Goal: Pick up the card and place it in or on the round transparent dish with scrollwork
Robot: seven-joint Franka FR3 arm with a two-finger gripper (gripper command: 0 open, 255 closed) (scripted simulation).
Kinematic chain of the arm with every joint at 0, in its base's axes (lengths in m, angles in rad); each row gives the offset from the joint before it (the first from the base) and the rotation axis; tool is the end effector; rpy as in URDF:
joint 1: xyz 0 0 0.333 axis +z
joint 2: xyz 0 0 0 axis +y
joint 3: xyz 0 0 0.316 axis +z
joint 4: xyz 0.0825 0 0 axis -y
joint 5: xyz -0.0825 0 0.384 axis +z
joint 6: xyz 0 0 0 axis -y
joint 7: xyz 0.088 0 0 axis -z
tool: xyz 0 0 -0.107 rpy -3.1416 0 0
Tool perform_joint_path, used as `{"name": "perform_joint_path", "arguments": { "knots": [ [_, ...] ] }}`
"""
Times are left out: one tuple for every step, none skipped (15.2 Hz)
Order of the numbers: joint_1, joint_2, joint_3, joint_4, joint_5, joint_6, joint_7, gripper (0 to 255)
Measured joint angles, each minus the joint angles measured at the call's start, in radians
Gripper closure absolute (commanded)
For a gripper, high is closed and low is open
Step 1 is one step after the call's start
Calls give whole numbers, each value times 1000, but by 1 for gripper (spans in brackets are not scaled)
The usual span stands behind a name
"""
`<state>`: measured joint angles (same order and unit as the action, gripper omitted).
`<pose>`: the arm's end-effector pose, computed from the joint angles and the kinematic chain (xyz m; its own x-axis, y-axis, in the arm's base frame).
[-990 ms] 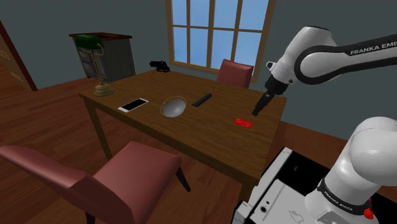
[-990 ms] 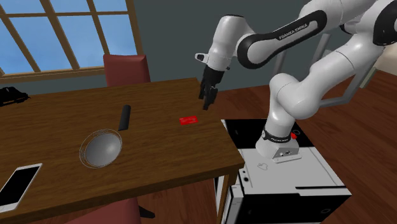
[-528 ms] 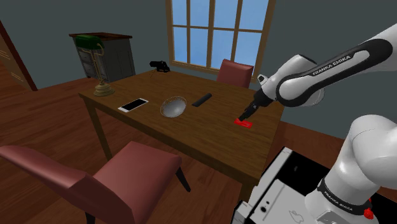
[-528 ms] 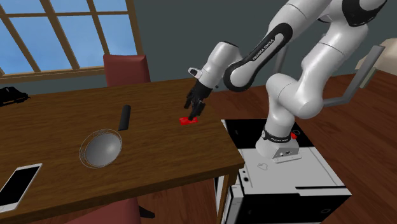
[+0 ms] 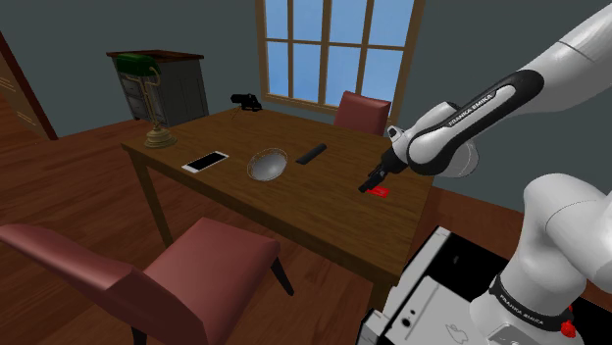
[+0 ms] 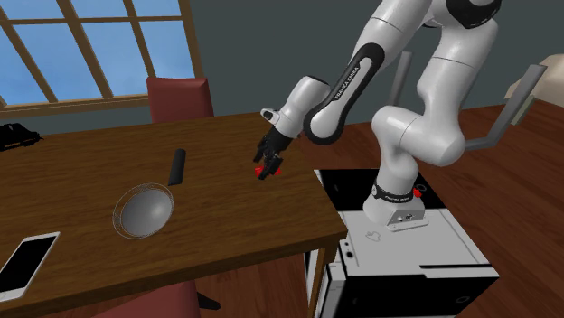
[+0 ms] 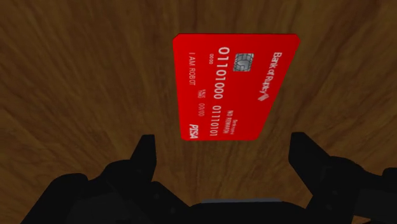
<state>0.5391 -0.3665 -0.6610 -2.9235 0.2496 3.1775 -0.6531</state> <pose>0.3727 -0.0522 0.3136 0.8088 0.2076 0.5502 0.2461 -0.9692 0.0038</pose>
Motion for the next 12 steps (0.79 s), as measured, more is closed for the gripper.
{"name": "perform_joint_path", "arguments": {
  "knots": [
    [17,6,-16,2,3,6,-4,0],
    [28,9,-27,3,5,11,-6,0],
    [35,12,-33,4,6,14,-7,0],
    [38,12,-36,4,7,15,-8,0],
    [40,13,-37,4,7,16,-8,0],
    [40,13,-37,5,7,16,-8,0],
    [40,13,-37,5,7,16,-8,0],
    [40,13,-37,5,7,16,-8,255],
    [41,10,-36,6,6,17,-8,255],
    [41,7,-34,6,6,18,-8,255],
    [40,6,-30,5,5,19,-7,255],
    [36,4,-24,5,5,18,-5,255]
  ]
}}
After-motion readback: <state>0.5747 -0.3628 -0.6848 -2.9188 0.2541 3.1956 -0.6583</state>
